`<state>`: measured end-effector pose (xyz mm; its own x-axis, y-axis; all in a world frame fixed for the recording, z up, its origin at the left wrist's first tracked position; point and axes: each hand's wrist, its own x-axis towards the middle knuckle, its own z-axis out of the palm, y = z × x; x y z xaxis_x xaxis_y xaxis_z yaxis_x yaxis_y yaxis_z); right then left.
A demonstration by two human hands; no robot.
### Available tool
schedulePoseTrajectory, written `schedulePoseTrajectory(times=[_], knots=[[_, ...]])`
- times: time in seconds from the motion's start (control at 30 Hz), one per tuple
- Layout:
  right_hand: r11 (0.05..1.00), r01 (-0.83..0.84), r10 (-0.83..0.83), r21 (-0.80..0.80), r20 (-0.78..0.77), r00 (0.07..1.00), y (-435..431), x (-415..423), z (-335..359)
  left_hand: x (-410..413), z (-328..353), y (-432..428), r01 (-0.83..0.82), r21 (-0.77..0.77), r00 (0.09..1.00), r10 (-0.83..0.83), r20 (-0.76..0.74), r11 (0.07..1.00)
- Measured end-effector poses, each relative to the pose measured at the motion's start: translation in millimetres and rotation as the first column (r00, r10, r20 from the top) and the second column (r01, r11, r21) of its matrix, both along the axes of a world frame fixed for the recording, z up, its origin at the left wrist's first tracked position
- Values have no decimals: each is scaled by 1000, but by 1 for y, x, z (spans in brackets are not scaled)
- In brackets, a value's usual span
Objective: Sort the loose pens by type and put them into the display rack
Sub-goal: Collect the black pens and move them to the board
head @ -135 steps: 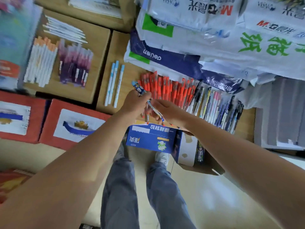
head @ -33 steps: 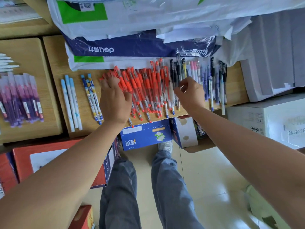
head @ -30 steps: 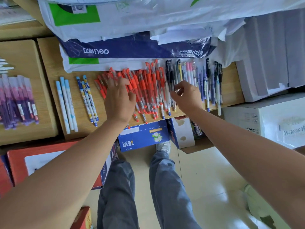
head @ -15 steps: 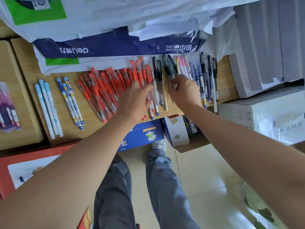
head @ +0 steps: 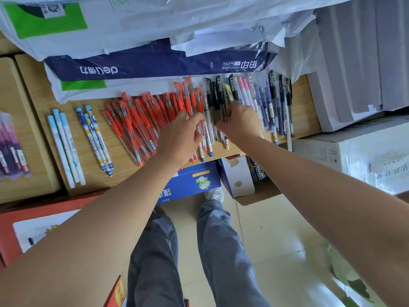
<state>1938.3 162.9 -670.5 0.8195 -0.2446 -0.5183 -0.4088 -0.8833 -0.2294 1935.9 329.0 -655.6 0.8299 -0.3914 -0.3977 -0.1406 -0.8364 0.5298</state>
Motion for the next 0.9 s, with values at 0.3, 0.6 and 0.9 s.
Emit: schedulePoseTrajectory(times=[0.3,0.6,0.9], knots=[[996,42,-44,73,16,999,5,-3,-6,1,-3,-1,-20,-14,1000,20,-17,1000],[999,-39,39,-37,-14,999,8,-3,1,3,-5,-5,-68,-34,997,66,-48,997],[982,-156,152,-111,-47,987,13,-3,6,7,-7,-7,-83,-34,995,81,-53,996]])
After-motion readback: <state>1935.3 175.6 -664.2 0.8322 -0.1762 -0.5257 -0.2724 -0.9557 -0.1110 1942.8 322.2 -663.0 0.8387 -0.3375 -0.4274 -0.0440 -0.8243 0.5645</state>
